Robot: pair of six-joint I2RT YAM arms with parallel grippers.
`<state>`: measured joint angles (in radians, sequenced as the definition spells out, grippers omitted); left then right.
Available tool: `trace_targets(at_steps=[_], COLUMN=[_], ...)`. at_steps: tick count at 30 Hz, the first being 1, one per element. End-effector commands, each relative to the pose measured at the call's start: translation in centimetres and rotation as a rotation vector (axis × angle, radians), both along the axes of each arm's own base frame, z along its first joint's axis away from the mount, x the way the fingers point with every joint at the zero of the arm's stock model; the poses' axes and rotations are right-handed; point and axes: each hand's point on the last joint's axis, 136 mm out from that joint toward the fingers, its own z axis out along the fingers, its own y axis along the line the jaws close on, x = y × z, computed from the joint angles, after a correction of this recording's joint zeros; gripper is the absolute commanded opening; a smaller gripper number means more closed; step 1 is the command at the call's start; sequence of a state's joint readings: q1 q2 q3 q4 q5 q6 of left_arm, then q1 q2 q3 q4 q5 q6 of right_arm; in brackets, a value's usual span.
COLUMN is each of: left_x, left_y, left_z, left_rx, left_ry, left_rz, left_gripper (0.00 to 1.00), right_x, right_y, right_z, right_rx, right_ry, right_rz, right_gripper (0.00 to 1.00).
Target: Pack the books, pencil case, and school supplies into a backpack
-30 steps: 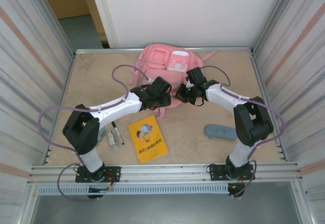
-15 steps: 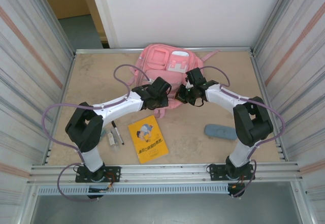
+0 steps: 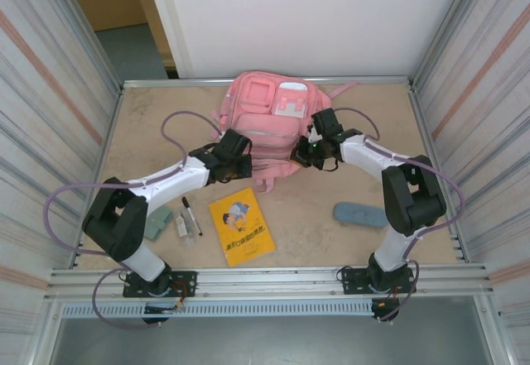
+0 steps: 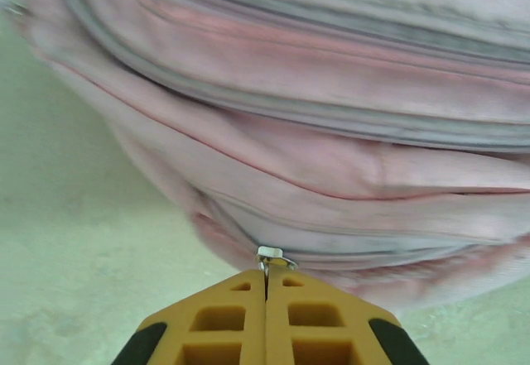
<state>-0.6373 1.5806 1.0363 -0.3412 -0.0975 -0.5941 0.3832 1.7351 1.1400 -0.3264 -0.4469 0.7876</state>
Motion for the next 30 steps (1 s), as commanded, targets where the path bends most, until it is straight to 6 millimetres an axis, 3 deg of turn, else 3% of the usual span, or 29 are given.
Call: trace_targets(at_steps=[1, 2, 4, 6, 8, 11, 14, 20, 23, 26, 30], left_x=[0.5, 0.7, 0.5, 0.1, -0.4, -1.0, -1.6, -1.4, -1.4, -1.6, -1.9], left_y=[2.1, 1.6, -0.2, -2.0, -3.9, -5.9, -7.9, -9.2, -9.4, -9.4, -9.3], left_z=[-0.3, -0.1, 0.2, 0.6, 1.1, 2.2, 3.5, 4.8, 4.6, 4.6, 4.6], left_rx=[0.048, 0.039, 0.002, -0.050, -0.101, -0.148, -0.195, -0.257, -0.259, -0.262, -0.269], left_ry=[-0.045, -0.059, -0.071, -0.087, -0.099, -0.109, -0.144, -0.169, -0.170, -0.166, -0.178], left_rz=[-0.080, -0.113, -0.203, -0.265, -0.319, -0.371, -0.432, -0.455, -0.462, -0.467, -0.481], left_gripper=[0.00, 0.00, 0.00, 0.00, 0.00, 0.00, 0.00, 0.00, 0.00, 0.00, 0.00], right_x=[1.2, 1.4, 1.6, 1.6, 1.3, 0.4, -1.0, -3.7, -4.1, -5.2, -5.5], right_y=[-2.3, -2.9, -3.6, -4.1, -4.1, -4.0, -3.1, 1.8, 1.7, 1.8, 2.7], right_z=[0.2, 0.2, 0.0, -0.1, 0.4, 1.5, 2.4, 3.7, 3.7, 3.3, 3.0], right_rx=[0.003, 0.001, -0.002, -0.002, 0.000, -0.029, -0.092, -0.178, -0.324, -0.354, -0.357], right_ry=[-0.020, -0.017, -0.013, -0.007, -0.011, -0.043, -0.115, -0.268, -0.449, -0.597, -0.687], right_rz=[0.000, -0.008, -0.021, -0.031, -0.030, -0.003, 0.105, 0.428, 0.605, 0.792, 0.900], right_gripper=[0.00, 0.00, 0.10, 0.28, 0.38, 0.46, 0.48, 0.48, 0.48, 0.49, 0.49])
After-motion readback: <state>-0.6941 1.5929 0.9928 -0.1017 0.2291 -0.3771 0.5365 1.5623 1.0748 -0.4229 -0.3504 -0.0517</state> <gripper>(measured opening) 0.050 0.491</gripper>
